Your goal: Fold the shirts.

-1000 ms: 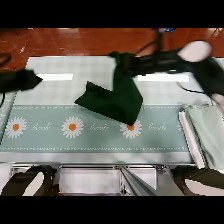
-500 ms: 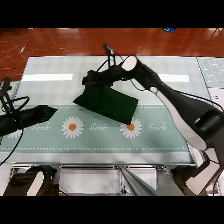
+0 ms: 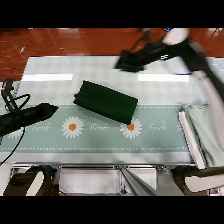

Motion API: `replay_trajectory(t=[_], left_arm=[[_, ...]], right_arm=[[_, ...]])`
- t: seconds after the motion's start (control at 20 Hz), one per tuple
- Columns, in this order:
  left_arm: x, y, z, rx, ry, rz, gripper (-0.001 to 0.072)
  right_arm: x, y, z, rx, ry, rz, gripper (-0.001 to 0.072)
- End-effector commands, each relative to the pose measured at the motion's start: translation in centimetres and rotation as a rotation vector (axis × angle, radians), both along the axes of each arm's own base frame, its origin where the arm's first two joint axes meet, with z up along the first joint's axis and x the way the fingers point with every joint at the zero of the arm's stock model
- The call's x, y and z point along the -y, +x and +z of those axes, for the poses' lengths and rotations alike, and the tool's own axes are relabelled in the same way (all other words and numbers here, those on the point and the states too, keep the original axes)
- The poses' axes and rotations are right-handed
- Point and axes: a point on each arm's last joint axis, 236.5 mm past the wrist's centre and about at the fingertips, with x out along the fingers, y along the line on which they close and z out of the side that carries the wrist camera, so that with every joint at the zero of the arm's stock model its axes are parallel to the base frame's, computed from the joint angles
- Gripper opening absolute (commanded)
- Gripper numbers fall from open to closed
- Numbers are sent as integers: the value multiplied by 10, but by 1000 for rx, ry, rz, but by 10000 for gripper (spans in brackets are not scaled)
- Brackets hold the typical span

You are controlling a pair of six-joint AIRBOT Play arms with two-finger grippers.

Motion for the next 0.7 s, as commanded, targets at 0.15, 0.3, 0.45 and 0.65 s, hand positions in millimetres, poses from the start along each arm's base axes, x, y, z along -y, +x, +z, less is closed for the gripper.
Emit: replay_trajectory(t=[0.15,0.3,0.45,0.65], left_arm=[[0,2,1,5,-6,6,19],[0,2,0,4,-7,6,19],[1,3,-1,-5,-16,6,19],[5,2,-9,-43,-35,-2,19]], right_arm=[[188,-76,-47,62,-359,-591,408],[149,-99,-124,-78,-107,-690,417],[110,-99,-165,-160,60,-672,420],[46,-100,-204,-295,166,-542,420]])
